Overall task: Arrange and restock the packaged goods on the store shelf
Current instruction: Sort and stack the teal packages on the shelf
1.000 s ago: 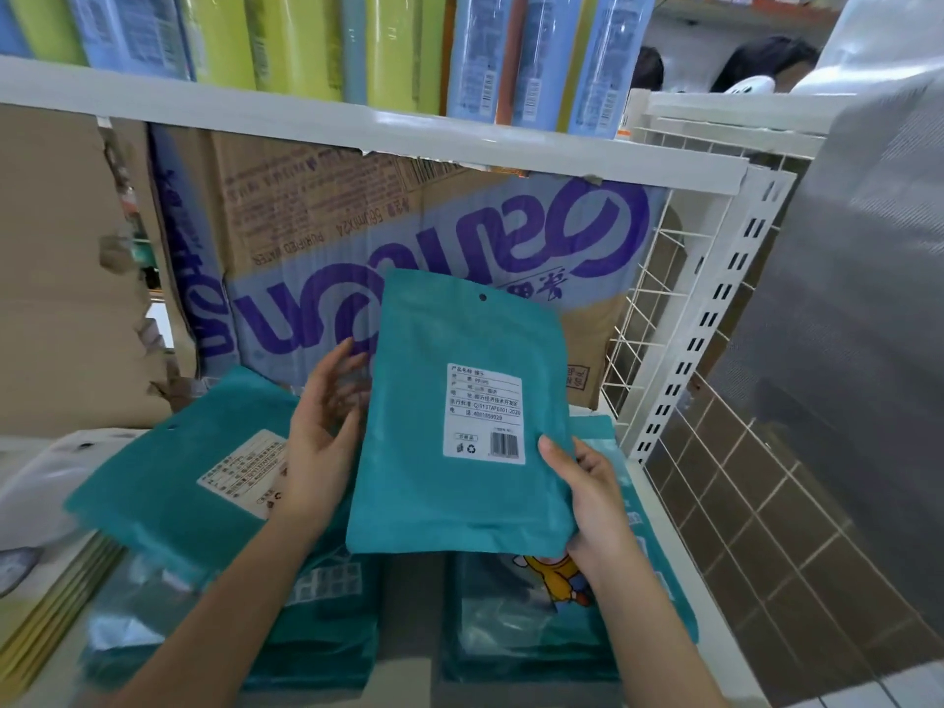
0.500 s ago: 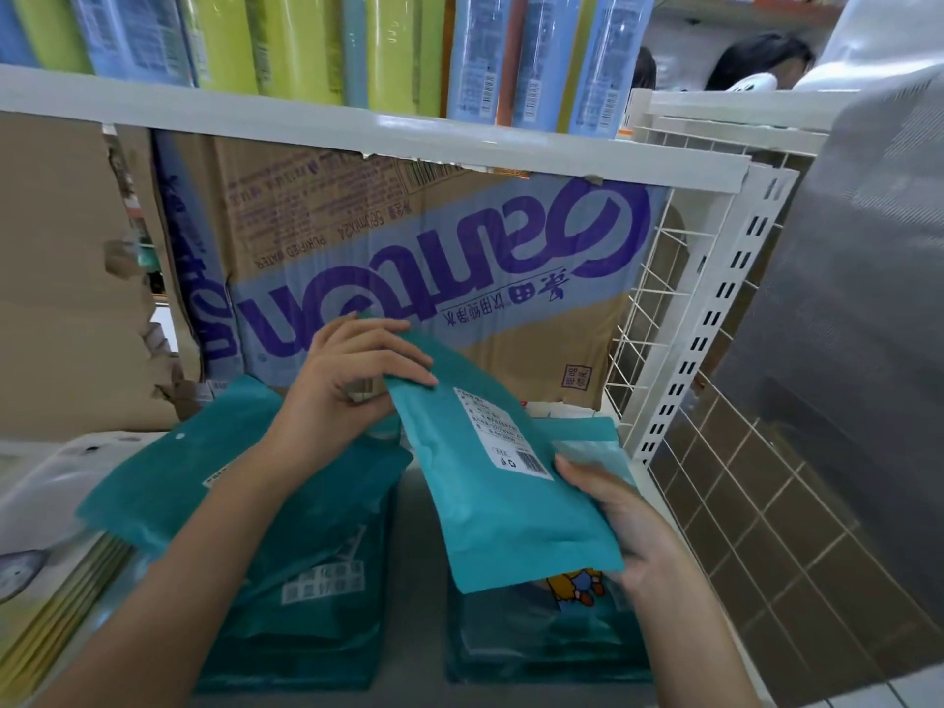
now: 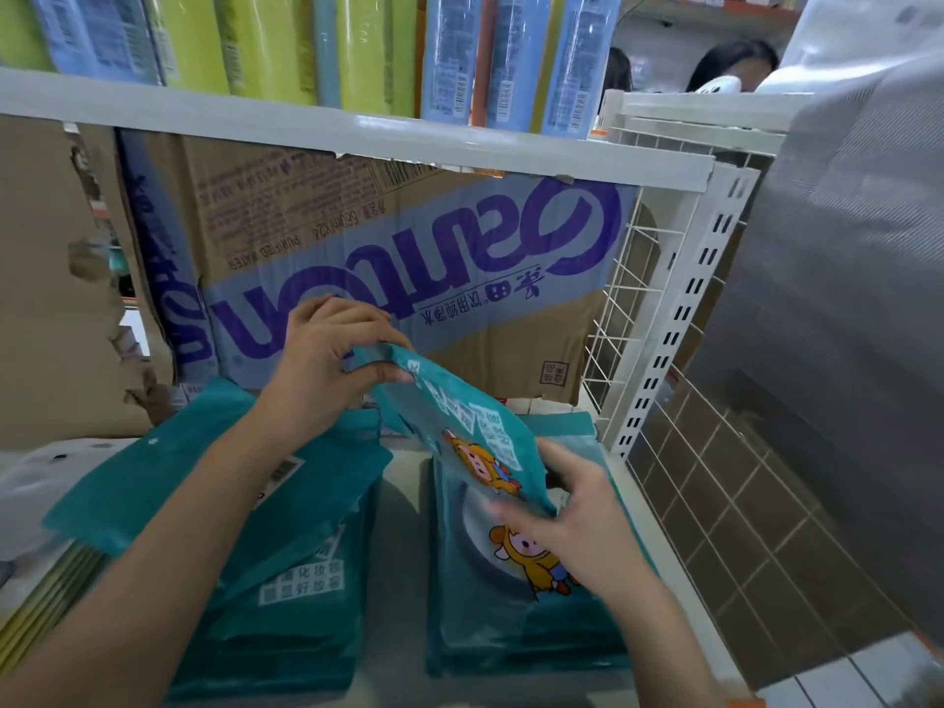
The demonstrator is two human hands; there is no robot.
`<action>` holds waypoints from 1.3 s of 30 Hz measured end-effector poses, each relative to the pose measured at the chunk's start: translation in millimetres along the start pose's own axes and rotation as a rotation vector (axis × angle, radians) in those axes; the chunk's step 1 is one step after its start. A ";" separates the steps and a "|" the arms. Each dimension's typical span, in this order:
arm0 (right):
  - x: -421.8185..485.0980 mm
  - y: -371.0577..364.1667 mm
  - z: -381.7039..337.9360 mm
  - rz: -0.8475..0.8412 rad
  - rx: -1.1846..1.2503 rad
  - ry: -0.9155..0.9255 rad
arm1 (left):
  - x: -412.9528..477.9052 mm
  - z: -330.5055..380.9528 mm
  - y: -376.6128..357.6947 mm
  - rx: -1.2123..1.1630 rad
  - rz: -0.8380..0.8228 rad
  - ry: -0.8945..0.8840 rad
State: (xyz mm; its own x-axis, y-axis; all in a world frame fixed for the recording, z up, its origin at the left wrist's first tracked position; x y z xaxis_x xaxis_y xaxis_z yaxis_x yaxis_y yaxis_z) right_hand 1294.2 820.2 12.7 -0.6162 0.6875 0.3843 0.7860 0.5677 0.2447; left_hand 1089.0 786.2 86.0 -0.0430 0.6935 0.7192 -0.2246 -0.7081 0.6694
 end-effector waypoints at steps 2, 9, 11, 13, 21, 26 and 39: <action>-0.2 7.8 -5.8 0.137 -0.101 0.079 | 1.2 5.7 1.0 -0.022 0.010 -0.005; -5.8 31.2 10.8 0.420 0.005 0.018 | -11.7 -1.2 9.2 -0.240 0.167 0.224; -8.3 37.6 26.5 0.494 0.210 -0.057 | -25.3 -15.5 7.5 -0.314 0.218 0.398; -10.5 39.1 40.2 0.537 0.356 -0.102 | -37.3 -28.8 -5.0 -0.454 0.197 0.567; -17.9 34.2 76.8 0.565 0.591 -0.223 | -70.7 -19.0 -83.6 -0.997 -0.170 0.794; -17.3 32.5 81.6 0.569 0.644 -0.253 | -67.2 7.8 -92.2 -1.128 -0.169 0.725; -15.8 37.2 66.8 0.541 0.818 -0.175 | -54.4 -8.8 -50.5 -0.981 0.009 0.760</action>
State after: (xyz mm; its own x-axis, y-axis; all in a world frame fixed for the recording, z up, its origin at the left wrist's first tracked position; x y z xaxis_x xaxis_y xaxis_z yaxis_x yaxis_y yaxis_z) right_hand 1329.9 860.6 -43.7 -0.2356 0.9655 0.1106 0.7276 0.2507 -0.6386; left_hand 1094.2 785.3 11.4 -0.5280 0.8220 0.2131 -0.8404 -0.5419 0.0078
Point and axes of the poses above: each hand's wrist, its own x-axis towards the middle knuckle, its own y-axis out of the back of the hand, z = x × y, the point moved 9 cm from there along x, towards the middle knuckle, and after that the axes turned 15 degrees about x, right-handed, at the moved point
